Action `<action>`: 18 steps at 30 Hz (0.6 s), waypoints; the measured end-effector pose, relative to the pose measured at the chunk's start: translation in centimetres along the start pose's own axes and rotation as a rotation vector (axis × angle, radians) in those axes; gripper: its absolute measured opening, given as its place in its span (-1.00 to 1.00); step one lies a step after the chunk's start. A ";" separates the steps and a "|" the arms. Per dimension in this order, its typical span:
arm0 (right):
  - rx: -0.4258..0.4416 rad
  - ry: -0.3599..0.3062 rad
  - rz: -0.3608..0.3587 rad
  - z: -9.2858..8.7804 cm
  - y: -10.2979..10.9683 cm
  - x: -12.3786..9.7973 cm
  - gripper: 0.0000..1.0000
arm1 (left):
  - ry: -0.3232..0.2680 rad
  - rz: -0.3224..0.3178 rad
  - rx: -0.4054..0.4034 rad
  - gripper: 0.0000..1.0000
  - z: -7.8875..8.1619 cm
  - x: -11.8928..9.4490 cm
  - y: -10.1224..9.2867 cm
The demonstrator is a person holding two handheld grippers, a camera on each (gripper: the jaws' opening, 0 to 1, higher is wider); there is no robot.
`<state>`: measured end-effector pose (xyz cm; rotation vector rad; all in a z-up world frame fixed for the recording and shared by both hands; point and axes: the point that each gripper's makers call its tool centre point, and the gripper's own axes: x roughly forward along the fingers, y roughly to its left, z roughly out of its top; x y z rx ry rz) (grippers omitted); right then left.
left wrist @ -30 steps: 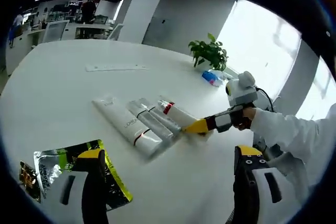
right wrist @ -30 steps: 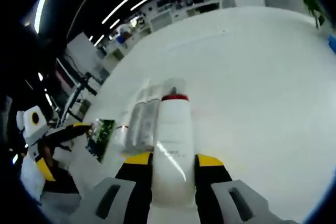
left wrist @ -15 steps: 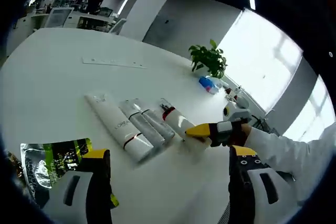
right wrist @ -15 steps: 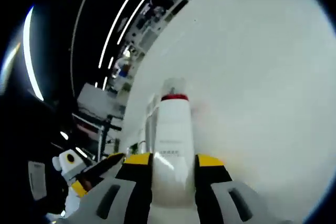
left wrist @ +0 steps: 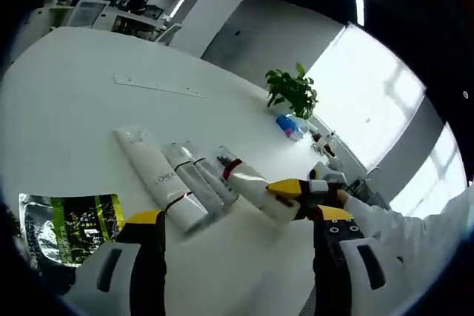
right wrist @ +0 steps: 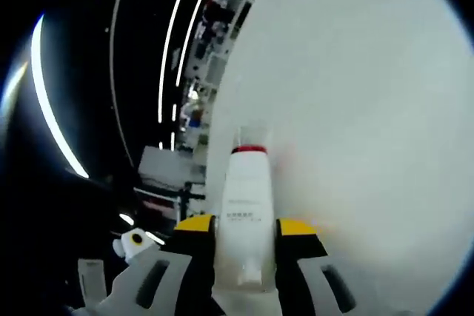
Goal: Arrange the skincare products in the storage area until every visible bottle or jar stands upright without overlapping.
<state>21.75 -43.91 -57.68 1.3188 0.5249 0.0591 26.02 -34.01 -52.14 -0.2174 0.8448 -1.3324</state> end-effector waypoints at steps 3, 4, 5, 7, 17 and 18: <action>0.068 -0.009 0.051 -0.3 0.3 0.3 -0.54 | 0.010 -0.016 -0.042 0.49 -0.2 0.3 -0.2; 0.066 -0.003 0.054 -0.4 0.3 0.3 -0.54 | 0.007 -0.016 -0.054 0.48 -0.2 0.4 -0.2; 0.075 0.001 0.064 -0.5 0.5 0.4 -0.54 | 0.003 -0.022 -0.071 0.46 -0.1 0.6 -0.3; 0.089 0.012 0.092 -0.7 1.0 0.5 -0.54 | -0.003 -0.031 -0.098 0.44 0.1 0.8 -0.5; 0.095 0.033 0.198 -1.5 3.9 0.9 -0.54 | -0.026 -0.063 -0.200 0.40 1.6 2.0 -0.8; 0.085 0.042 0.206 -1.7 4.3 1.0 -0.54 | -0.028 -0.067 -0.209 0.39 1.8 2.1 -0.9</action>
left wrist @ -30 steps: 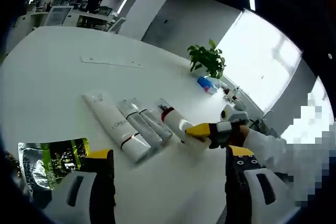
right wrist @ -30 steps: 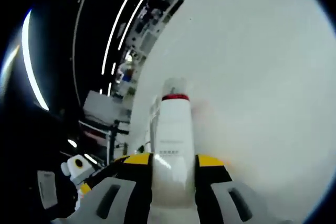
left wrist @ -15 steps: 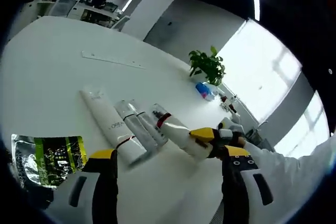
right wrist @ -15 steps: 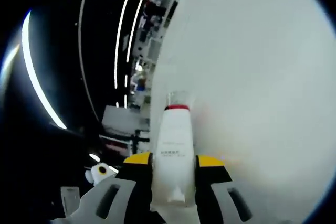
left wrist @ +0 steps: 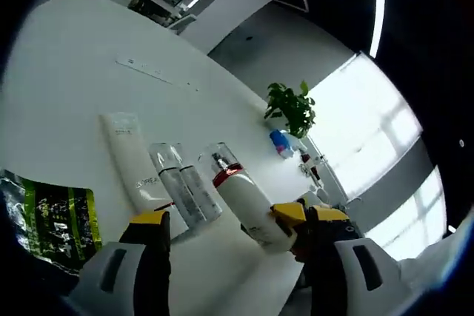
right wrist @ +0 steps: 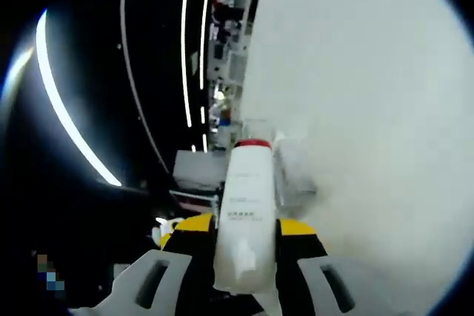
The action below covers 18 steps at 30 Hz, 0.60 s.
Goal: Arrange the skincare products in the storage area until every visible bottle or jar stands upright without overlapping.
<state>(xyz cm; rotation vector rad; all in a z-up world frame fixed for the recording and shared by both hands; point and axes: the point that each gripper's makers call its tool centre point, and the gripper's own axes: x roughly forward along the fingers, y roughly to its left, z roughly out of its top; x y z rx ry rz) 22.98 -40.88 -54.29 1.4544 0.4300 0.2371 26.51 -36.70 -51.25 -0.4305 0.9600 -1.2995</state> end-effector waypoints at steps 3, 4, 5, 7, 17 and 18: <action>-0.010 0.016 0.012 -0.7 0.7 0.3 -0.54 | 0.004 -0.004 -0.020 0.37 0.5 0.4 0.1; -0.010 0.024 0.024 -0.9 1.0 0.5 -0.54 | 0.005 -0.004 -0.025 0.37 0.6 0.5 0.0; -0.009 0.031 0.033 -1.1 1.3 0.6 -0.54 | 0.005 -0.005 -0.030 0.37 0.6 0.5 0.0; -0.019 0.041 0.041 -1.6 1.7 0.9 -0.54 | 0.005 -0.004 -0.042 0.36 0.8 0.8 0.0; -0.048 0.107 0.070 -3.9 3.1 2.0 -0.54 | 0.009 -0.011 -0.062 0.30 0.4 1.3 -1.4; -0.052 0.111 0.073 -4.1 3.4 2.1 -0.54 | 0.011 -0.010 -0.061 0.30 0.4 1.3 -1.5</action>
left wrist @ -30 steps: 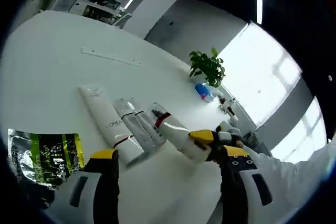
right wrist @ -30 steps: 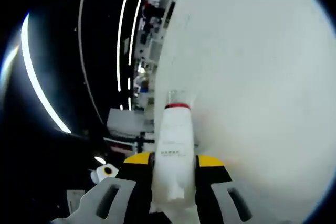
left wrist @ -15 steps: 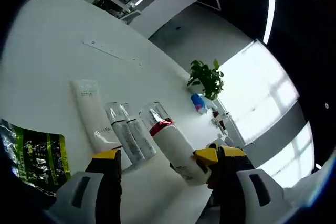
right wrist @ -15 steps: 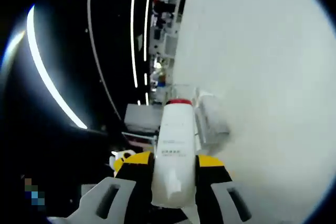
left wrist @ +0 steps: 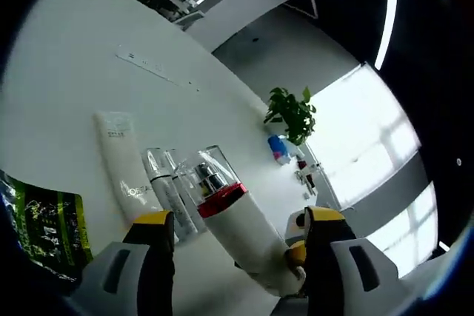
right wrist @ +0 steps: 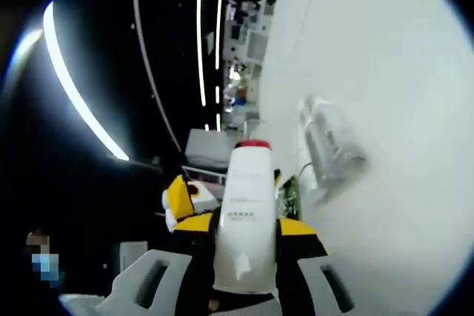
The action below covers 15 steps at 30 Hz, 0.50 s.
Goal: Arrange the skincare products in the storage area until every visible bottle or jar stands upright without overlapping.
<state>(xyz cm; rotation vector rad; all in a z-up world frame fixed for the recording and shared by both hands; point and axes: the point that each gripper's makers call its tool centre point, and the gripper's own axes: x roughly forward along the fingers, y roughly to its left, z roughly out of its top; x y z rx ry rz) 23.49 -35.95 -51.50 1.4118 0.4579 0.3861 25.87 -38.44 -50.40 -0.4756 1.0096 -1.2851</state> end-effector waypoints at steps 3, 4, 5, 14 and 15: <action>-0.034 0.017 -0.012 -0.5 0.3 0.3 -0.54 | -0.002 -0.001 0.002 0.27 -0.1 0.0 -0.4; -0.036 0.016 -0.011 -0.6 0.4 0.4 -0.54 | -0.001 -0.004 -0.006 0.25 0.3 0.1 -0.1; -0.034 0.021 -0.006 -0.7 0.5 0.5 -0.54 | -0.001 -0.006 -0.010 0.24 0.3 0.1 -0.2; -0.162 0.053 -0.073 -1.3 0.8 1.2 -0.54 | -0.002 0.013 0.017 0.04 0.4 -0.2 -0.3; -0.257 0.072 -0.119 -1.4 0.4 1.0 -0.54 | 0.001 0.013 0.015 0.05 0.3 -0.3 -0.4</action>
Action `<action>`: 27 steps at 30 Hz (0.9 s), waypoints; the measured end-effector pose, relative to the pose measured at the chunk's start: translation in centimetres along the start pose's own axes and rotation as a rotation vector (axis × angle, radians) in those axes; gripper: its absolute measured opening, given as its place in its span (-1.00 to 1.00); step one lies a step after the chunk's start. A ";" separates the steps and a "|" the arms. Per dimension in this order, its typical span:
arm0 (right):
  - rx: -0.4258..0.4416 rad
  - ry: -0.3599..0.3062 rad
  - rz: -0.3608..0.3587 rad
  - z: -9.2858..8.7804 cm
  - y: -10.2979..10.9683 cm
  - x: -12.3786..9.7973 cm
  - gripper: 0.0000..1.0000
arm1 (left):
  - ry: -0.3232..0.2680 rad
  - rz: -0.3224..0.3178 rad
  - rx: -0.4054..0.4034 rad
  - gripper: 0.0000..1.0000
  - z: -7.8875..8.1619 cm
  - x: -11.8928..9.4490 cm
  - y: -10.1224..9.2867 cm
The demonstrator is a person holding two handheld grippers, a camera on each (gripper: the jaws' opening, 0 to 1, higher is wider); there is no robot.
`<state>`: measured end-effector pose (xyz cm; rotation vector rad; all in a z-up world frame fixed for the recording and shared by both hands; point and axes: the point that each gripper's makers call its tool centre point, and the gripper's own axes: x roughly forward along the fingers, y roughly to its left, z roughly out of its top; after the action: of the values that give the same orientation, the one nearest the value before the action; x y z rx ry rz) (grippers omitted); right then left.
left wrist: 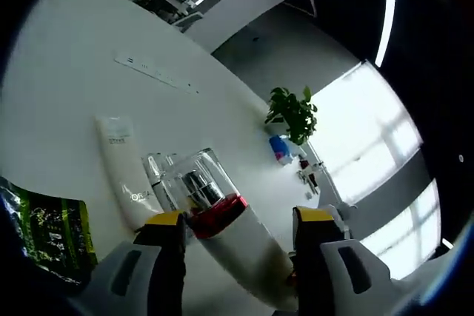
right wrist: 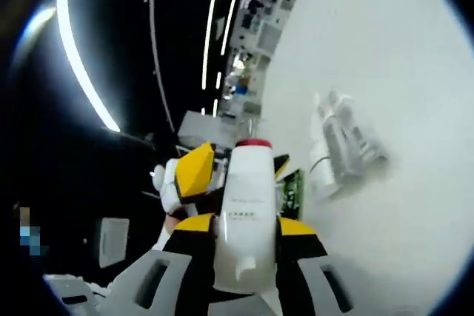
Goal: Arrange the skincare products in the storage area until every visible bottle or jar stands upright without overlapping.
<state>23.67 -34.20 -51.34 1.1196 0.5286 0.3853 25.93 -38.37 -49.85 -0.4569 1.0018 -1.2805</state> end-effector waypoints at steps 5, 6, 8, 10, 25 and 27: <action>-0.168 0.049 -0.100 -0.4 0.3 0.4 -0.54 | 0.009 0.021 0.018 -0.01 0.2 -0.1 0.8; -0.205 0.043 -0.118 -0.2 0.2 0.4 -0.54 | 0.003 0.025 0.018 -0.02 0.4 -0.1 0.9; -0.289 0.038 -0.164 0.1 0.1 0.4 -0.54 | -0.002 0.027 0.007 -0.02 1.0 -0.2 1.4; -0.368 0.044 -0.200 0.3 0.3 0.4 -0.54 | -0.009 0.023 0.002 -0.02 1.2 -0.2 1.5; -0.777 0.005 -0.358 1.1 1.0 -0.3 -0.54 | -0.032 -0.004 0.020 -0.21 2.2 -0.5 1.6; -0.831 -0.004 -0.378 1.4 0.9 -0.4 -0.54 | -0.033 -0.010 0.013 -0.21 2.3 -0.5 1.6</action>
<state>24.18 -35.07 -49.93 0.2102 0.4919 0.2299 28.77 -38.03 -49.74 -0.4724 0.9637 -1.2837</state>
